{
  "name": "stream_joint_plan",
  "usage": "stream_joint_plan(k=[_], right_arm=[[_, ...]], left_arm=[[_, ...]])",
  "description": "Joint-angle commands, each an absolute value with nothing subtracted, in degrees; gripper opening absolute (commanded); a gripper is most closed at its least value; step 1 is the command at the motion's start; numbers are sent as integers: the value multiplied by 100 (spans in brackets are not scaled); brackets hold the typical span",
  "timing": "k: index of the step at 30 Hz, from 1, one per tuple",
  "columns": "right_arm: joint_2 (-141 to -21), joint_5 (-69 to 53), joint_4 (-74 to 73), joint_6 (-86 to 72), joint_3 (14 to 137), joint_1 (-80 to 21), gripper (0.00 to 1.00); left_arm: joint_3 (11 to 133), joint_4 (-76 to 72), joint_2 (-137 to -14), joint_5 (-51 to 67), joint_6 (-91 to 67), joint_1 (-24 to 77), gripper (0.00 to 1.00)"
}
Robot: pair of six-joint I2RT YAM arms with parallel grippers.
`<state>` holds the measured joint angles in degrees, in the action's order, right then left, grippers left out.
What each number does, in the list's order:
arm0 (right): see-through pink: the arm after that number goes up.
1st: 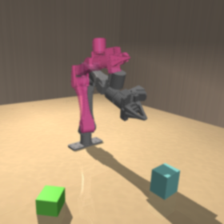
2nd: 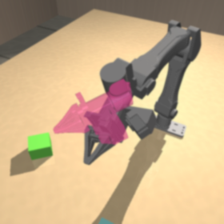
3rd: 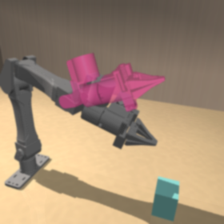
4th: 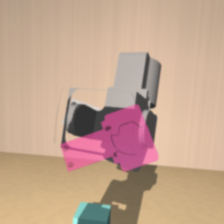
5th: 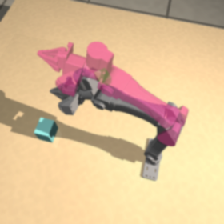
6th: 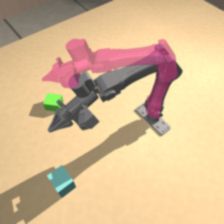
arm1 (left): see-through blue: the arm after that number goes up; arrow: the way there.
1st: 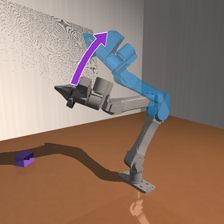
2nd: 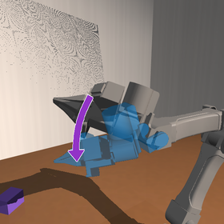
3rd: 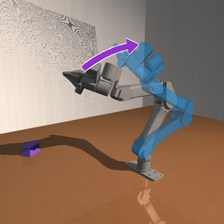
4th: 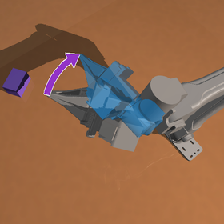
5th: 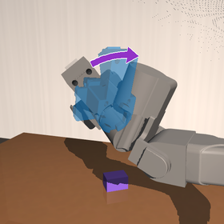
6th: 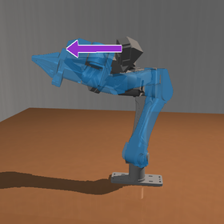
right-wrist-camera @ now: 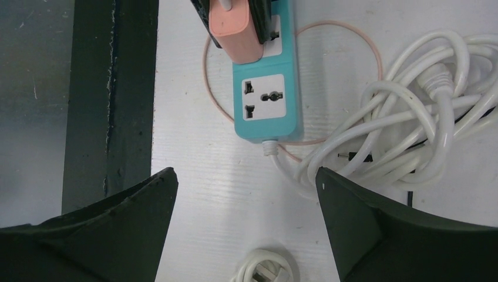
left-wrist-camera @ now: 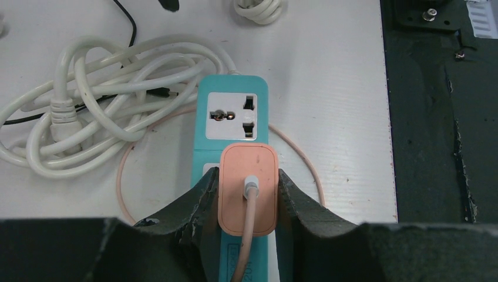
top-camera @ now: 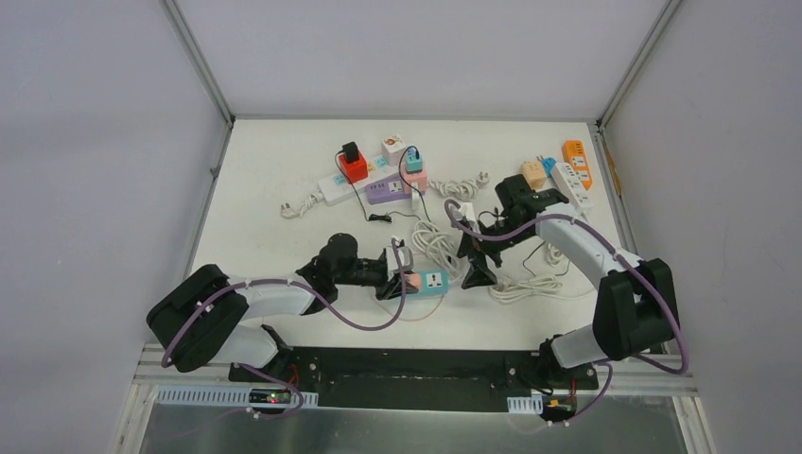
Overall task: Pull the plug off the socket
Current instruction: Remove the plug from the socket.
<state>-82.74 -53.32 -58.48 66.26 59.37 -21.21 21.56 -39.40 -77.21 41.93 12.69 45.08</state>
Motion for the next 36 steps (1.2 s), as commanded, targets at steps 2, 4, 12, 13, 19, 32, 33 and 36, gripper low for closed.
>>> stream_joint_plan(k=[2, 4, 12, 13, 19, 32, 33, 36], right_arm=[[-8575, -5485, -5000, 5859, 5939, -2348, 90], [-8604, -5361, -4835, 5801, 5862, -2488, 90], [-8294, -4995, -3583, 5387, 5352, -3043, 91], [-8228, -4995, -3381, 5387, 5254, -3085, 91], [-8121, -4618, -2560, 5039, 4859, -3326, 93], [-8033, -4367, -2511, 5324, 4746, -3687, 85], [-8021, -4343, -2590, 5547, 4767, -3703, 68], [-7986, -4403, -2863, 5802, 4856, -3747, 42]], left_arm=[[2160, -4579, -7428, 4069, 1189, 4605, 0], [2184, -4553, -7419, 4056, 1140, 4599, 0], [2133, -4949, -7550, 4058, 723, 4604, 0], [2116, -5034, -7576, 4060, 672, 4605, 0], [2101, -5352, -7697, 4024, 402, 4599, 0], [1889, -5813, -7679, 3865, 18, 4605, 0], [1855, -5865, -7682, 3867, 18, 4601, 0], [1772, -6007, -7653, 3876, 49, 4605, 0]])
